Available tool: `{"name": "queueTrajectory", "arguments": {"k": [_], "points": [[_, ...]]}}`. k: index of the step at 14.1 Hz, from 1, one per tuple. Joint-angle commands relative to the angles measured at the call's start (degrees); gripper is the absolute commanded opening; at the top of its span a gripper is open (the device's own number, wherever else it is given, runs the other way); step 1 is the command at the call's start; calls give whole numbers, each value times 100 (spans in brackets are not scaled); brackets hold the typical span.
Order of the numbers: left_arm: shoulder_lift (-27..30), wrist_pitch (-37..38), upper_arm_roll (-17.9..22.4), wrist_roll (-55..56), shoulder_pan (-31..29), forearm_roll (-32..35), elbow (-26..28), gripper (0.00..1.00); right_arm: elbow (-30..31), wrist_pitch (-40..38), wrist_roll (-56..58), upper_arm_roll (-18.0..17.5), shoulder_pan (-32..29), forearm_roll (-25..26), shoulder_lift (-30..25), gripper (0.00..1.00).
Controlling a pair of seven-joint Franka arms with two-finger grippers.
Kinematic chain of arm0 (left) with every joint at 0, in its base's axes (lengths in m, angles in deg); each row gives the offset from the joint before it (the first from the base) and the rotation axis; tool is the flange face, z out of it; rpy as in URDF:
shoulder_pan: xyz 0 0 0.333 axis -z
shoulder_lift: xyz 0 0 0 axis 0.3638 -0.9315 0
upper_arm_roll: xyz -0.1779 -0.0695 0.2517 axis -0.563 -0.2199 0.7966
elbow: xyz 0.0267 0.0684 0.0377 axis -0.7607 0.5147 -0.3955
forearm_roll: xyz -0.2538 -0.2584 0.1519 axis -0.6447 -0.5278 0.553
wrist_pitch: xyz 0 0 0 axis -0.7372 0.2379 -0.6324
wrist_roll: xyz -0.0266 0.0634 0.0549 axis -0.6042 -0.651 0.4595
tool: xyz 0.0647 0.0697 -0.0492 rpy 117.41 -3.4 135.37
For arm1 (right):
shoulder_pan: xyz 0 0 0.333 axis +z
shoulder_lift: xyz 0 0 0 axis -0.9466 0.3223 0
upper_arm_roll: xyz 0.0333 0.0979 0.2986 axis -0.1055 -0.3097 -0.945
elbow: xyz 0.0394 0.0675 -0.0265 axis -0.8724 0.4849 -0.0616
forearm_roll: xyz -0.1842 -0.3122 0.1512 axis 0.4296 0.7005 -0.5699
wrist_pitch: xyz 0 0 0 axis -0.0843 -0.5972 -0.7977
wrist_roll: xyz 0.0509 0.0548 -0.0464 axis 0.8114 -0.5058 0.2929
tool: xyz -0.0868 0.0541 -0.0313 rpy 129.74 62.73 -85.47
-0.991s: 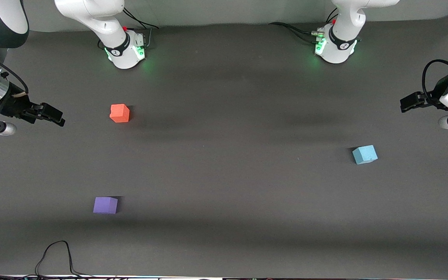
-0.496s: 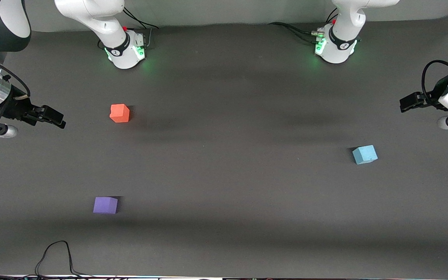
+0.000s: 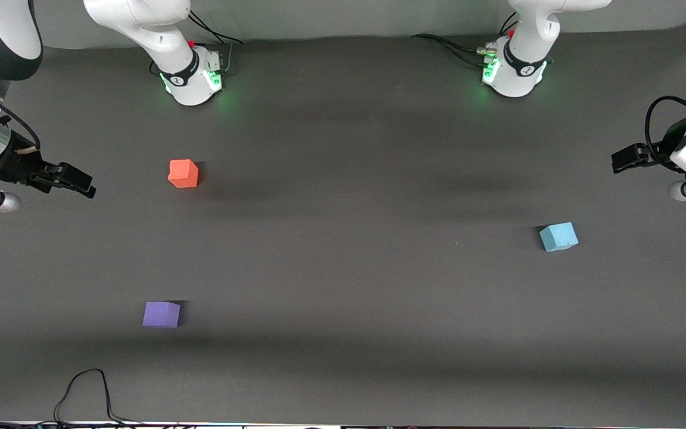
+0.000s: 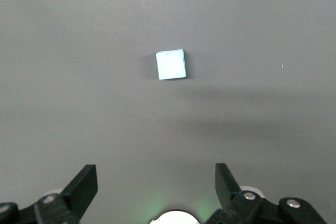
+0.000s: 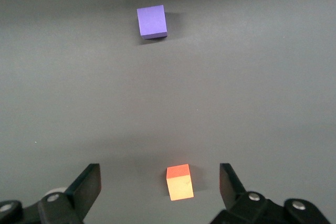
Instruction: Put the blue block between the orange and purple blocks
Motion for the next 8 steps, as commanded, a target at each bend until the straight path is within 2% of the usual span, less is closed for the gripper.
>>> {"name": "queueTrajectory", "arguments": {"k": [1,3,5,6,8], "points": [[352,78,18,-97,-167,-33,339,100,78,68,64,1,-28,72,-75,100],[731,78,27,-98,-194,-33,612,100,78,68,64,-51,-150,63,-84,100],[654,-88,62,-98,-203,-41,718,100,78,77,82,-209,-326,54,-84,100],[601,-298,62,-89,-212,-41,841,100,78,69,82,-288,-388,54,-84,100],[574,-1016,53,-63,-194,-41,1445,100,78,86,82,-298,-397,45,-67,100]]}}
